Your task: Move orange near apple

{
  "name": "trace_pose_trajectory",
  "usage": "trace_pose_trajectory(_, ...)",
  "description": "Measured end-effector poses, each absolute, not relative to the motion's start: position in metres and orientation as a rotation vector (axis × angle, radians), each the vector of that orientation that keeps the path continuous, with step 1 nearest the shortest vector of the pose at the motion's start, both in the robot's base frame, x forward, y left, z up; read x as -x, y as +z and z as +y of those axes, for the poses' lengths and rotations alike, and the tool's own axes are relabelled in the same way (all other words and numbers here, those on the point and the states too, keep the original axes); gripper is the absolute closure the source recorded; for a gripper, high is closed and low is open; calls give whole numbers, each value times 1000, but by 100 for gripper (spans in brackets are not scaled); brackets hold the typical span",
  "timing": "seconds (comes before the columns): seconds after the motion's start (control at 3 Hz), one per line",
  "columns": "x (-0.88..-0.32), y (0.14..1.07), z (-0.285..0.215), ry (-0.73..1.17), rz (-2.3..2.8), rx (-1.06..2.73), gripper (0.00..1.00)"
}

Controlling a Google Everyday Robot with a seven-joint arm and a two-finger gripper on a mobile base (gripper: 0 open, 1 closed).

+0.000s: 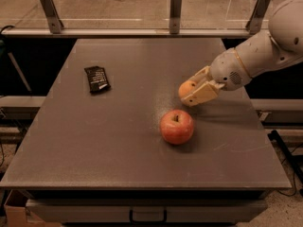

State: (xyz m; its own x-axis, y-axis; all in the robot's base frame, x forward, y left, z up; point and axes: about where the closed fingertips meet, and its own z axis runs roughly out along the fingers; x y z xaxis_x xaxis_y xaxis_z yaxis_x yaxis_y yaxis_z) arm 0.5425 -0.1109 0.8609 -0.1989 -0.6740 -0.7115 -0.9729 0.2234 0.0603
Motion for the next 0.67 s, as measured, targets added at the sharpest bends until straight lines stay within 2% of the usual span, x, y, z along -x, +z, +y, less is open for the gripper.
trace_pose_trajectory(0.67,-496,873,-131,795,1945,1623,100)
